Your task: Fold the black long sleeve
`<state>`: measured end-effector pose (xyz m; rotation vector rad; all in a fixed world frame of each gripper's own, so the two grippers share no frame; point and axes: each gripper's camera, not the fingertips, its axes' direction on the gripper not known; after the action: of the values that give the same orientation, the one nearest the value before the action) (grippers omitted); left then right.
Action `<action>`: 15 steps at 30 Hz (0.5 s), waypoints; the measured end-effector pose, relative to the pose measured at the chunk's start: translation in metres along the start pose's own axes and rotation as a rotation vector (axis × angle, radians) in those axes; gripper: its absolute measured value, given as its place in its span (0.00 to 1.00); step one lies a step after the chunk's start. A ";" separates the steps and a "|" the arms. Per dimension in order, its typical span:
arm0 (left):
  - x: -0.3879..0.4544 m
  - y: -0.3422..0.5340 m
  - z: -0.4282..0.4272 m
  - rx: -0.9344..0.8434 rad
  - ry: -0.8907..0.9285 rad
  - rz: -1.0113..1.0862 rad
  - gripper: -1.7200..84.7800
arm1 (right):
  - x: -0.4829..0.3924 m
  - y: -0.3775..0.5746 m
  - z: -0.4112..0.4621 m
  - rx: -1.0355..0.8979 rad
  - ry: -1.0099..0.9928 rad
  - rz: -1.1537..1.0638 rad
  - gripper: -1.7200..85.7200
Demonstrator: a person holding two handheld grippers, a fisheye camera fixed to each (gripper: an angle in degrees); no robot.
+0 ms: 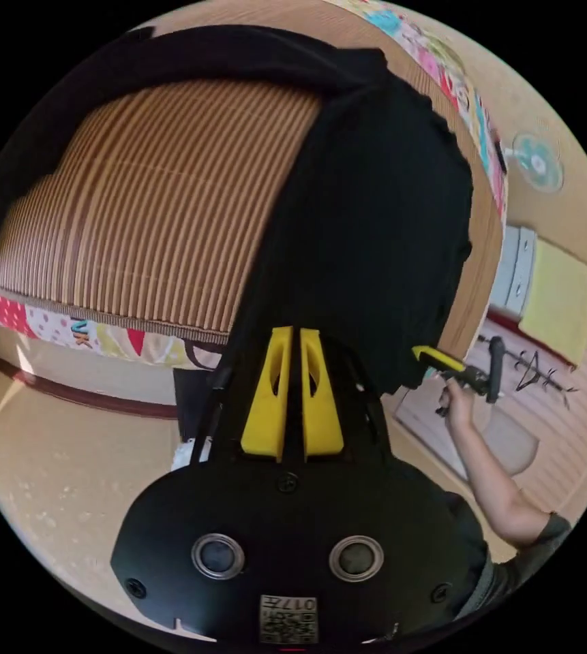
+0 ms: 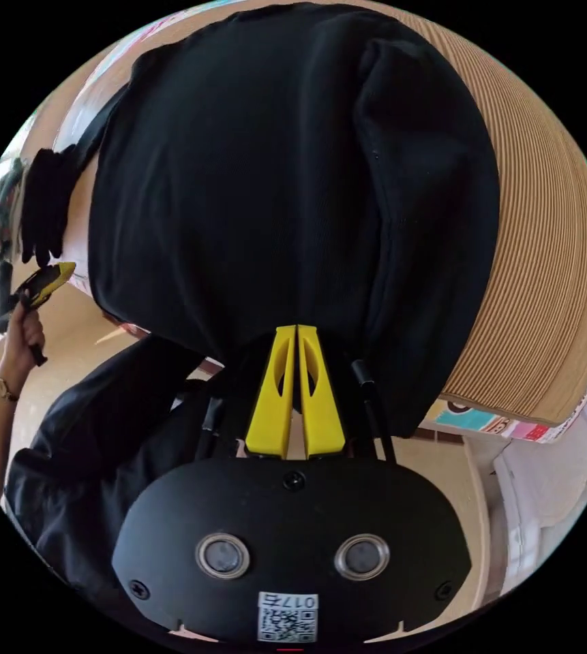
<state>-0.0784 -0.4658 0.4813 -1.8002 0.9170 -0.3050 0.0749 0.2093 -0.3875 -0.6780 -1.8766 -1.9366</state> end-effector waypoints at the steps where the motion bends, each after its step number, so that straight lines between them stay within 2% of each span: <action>1: -0.024 -0.003 -0.024 0.088 0.144 -0.085 0.08 | 0.009 0.002 -0.007 0.001 -0.051 0.021 0.03; 2: -0.037 -0.004 -0.035 0.137 0.222 -0.121 0.08 | 0.026 0.010 -0.023 0.023 -0.156 0.068 0.03; 4: -0.090 -0.010 -0.076 0.333 0.495 -0.256 0.10 | 0.051 0.029 -0.047 0.094 -0.317 0.144 0.03; 7: -0.151 -0.019 -0.110 0.531 0.655 -0.432 0.13 | 0.084 0.069 -0.075 0.191 -0.500 0.278 0.02; 10: -0.200 -0.034 -0.121 0.609 0.750 -0.596 0.17 | 0.108 0.109 -0.086 0.233 -0.592 0.415 0.02; 15: -0.244 -0.038 -0.117 0.700 0.818 -0.854 0.16 | 0.127 0.171 -0.096 0.283 -0.683 0.647 0.02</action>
<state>-0.2958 -0.3672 0.6152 -1.2729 0.3845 -1.7581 0.0586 0.1137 -0.1754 -1.7408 -1.8670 -1.0692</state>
